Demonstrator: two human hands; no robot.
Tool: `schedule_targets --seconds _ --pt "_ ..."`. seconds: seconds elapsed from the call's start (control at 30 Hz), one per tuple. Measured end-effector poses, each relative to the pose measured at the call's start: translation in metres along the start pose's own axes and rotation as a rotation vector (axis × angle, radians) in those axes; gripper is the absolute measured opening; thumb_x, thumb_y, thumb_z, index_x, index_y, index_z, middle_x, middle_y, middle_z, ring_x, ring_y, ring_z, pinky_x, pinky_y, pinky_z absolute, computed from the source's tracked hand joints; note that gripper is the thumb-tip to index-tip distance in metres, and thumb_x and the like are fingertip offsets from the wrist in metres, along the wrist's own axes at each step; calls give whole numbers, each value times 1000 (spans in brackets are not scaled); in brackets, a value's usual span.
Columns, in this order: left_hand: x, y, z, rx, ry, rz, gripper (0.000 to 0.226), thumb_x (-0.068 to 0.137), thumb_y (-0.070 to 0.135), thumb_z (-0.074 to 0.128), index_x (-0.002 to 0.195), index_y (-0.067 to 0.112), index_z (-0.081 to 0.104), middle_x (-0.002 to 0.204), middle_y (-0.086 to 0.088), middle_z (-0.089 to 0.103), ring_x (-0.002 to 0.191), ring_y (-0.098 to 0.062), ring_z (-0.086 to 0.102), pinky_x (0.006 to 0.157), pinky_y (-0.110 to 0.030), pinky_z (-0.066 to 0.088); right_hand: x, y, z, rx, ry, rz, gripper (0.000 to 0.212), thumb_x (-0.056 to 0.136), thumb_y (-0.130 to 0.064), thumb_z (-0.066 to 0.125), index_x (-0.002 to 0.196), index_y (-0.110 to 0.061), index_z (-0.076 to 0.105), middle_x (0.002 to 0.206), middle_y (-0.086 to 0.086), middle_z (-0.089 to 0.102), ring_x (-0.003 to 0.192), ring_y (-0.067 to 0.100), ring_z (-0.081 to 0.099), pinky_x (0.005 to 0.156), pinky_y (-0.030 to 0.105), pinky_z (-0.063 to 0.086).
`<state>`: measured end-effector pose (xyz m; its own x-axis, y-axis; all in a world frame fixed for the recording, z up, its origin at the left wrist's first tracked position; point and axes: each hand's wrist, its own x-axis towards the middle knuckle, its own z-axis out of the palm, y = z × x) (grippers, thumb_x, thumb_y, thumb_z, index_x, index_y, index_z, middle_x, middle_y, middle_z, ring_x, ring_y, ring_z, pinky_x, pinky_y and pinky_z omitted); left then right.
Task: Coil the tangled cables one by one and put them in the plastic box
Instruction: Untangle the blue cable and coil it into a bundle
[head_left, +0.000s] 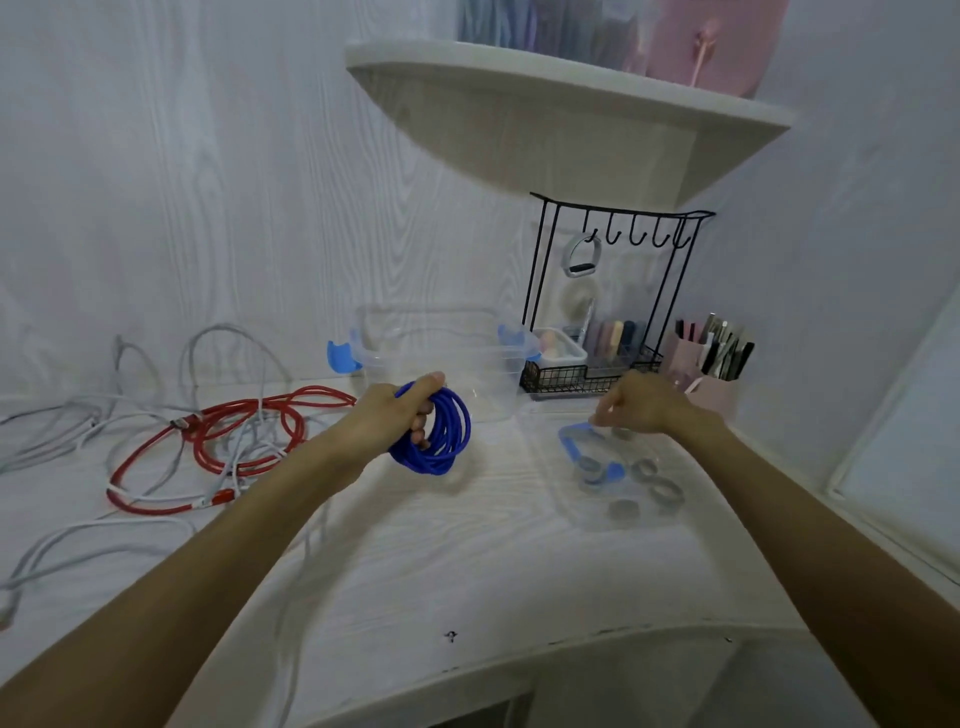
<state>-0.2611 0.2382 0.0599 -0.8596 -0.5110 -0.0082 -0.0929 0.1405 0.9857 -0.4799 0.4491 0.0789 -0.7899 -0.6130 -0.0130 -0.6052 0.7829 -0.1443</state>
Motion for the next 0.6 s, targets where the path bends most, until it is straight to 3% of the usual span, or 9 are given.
schedule_targets --seconds 0.2,0.3,0.4,0.5,0.6 --pt "1 -2 -5 -117 36 18 43 92 41 54 59 15 47 42 6 42 38 -8 45 79 -38 48 3 -8 29 -92 98 119 24 86 -21 65 106 -8 68 109 9 67 100 27 62 85 39 52" --pt "0 -4 -11 -164 12 46 47 92 39 55 50 19 47 42 6 39 38 -8 42 69 -33 50 0 -6 28 -15 205 85 17 85 -15 61 92 -7 75 95 10 72 88 26 65 74 38 55" --pt "-1 -7 -16 -178 -29 50 61 93 40 53 34 24 46 42 7 36 39 -8 39 58 -26 48 -3 -8 14 184 349 12 20 89 -11 57 84 0 72 91 14 72 85 29 67 68 34 50" --pt "-9 -8 -20 -245 -113 32 62 93 41 51 33 24 42 42 7 31 39 -8 35 54 -23 49 -14 -27 -10 534 333 -80 11 96 -11 50 91 -5 57 100 15 69 91 24 66 82 35 52" --pt "-26 -9 -29 -372 -251 8 50 82 48 55 40 27 38 41 8 27 38 -8 31 56 -23 50 -43 -67 -23 869 146 -239 7 98 -8 44 91 -6 45 90 15 68 65 11 68 58 19 54"
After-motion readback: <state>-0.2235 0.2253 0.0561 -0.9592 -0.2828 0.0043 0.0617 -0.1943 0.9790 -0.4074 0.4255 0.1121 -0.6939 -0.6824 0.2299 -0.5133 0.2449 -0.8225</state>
